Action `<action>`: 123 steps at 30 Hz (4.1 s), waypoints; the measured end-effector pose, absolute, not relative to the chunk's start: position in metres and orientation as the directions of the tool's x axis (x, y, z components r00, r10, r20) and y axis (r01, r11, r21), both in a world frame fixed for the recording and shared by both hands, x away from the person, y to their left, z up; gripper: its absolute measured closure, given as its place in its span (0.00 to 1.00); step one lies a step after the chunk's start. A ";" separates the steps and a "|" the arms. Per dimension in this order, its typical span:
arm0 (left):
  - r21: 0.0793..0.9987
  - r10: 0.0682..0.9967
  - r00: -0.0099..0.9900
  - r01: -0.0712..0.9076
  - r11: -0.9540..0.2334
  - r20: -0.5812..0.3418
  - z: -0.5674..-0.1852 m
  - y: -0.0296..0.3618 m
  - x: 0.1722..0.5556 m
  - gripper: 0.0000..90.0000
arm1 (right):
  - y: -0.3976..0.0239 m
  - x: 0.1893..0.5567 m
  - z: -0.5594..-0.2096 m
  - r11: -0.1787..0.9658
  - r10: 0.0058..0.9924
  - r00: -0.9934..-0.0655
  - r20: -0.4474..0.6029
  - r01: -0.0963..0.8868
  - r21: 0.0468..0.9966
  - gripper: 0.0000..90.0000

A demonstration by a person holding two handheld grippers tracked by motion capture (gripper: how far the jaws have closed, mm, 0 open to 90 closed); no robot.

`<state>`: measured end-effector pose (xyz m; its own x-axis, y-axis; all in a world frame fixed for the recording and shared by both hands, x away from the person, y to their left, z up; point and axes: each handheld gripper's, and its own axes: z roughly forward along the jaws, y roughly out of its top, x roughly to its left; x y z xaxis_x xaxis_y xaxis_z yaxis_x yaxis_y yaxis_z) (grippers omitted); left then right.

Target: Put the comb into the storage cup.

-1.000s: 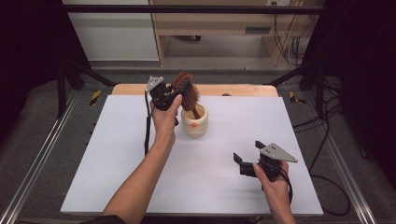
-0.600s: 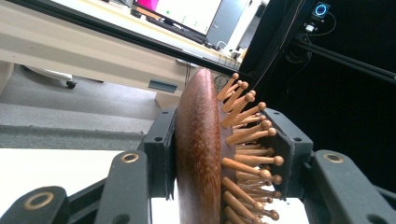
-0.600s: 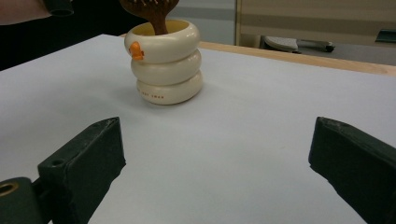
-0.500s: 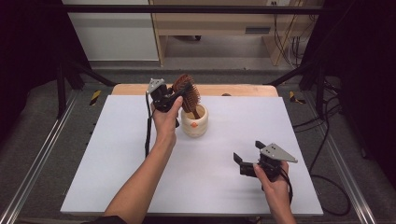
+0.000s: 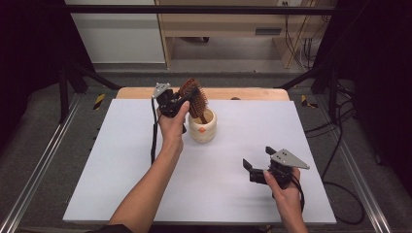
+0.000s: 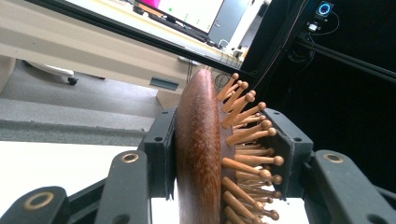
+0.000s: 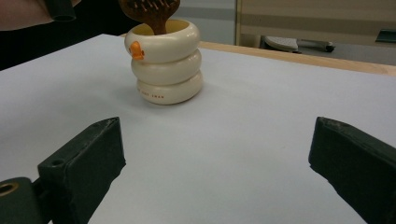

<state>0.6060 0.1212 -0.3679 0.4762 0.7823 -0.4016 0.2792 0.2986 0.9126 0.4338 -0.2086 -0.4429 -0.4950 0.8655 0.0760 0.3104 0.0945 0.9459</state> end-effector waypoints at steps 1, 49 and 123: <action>0.913 0.783 0.476 0.279 0.299 -0.401 -0.368 0.122 0.606 0.56 | -0.209 0.434 -0.443 0.093 0.866 -0.495 0.077 0.310 0.946 0.04; 0.892 0.768 0.459 0.297 0.341 -0.447 -0.376 0.126 0.607 0.56 | -0.208 0.434 -0.443 0.091 0.866 -0.494 0.080 0.313 0.945 0.04; 0.872 0.756 0.441 0.316 0.373 -0.483 -0.386 0.139 0.616 0.54 | -0.206 0.436 -0.447 0.105 0.860 -0.504 0.078 0.325 0.940 0.04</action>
<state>0.6162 0.1389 -0.3860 0.4415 0.7561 -0.4832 0.3161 0.3729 0.8724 0.4363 -0.2060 -0.4469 -0.5044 0.8600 0.0779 0.3248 0.1053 0.9399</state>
